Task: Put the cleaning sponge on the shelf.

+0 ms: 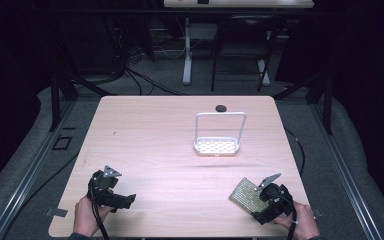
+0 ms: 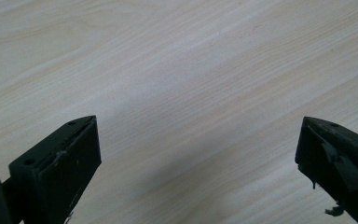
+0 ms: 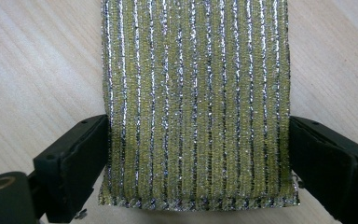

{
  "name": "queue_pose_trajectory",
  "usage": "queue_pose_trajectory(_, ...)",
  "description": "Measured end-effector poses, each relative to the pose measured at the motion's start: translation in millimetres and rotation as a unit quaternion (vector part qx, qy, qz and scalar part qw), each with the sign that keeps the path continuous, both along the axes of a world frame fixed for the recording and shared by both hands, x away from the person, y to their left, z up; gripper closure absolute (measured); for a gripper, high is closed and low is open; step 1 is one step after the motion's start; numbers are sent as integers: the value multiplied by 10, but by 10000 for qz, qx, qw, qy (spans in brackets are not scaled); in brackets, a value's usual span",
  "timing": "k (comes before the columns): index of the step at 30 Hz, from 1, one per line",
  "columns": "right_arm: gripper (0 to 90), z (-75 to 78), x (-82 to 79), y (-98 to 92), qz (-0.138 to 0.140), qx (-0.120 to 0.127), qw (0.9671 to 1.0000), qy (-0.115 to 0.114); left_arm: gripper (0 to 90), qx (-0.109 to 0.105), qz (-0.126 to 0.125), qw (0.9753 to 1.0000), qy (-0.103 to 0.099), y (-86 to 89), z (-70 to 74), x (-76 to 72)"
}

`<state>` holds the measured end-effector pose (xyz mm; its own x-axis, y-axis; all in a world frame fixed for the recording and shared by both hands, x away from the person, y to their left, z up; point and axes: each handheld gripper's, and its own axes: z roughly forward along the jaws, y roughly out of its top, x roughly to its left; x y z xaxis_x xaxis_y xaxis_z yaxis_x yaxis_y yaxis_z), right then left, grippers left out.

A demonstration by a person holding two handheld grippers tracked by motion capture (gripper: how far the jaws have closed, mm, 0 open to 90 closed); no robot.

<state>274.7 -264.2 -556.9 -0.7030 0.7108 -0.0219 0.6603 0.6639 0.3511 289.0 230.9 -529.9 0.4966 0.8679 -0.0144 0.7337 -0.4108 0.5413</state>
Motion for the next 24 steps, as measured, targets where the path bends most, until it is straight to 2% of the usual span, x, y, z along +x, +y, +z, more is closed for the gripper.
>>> queue_pose_trajectory(3,94,3,-2,9,0,-83,10000,-6,2,-1,12,10000,-18,2,0,0)
queue_pose_trajectory(12,144,14,-20,30,-26,-119,9999,-18,2,11,18,10000,-22,3,3,-1)
queue_pose_trajectory(24,266,32,-38,9,-86,65,9999,-34,3,40,16,10000,-6,5,3,-1)
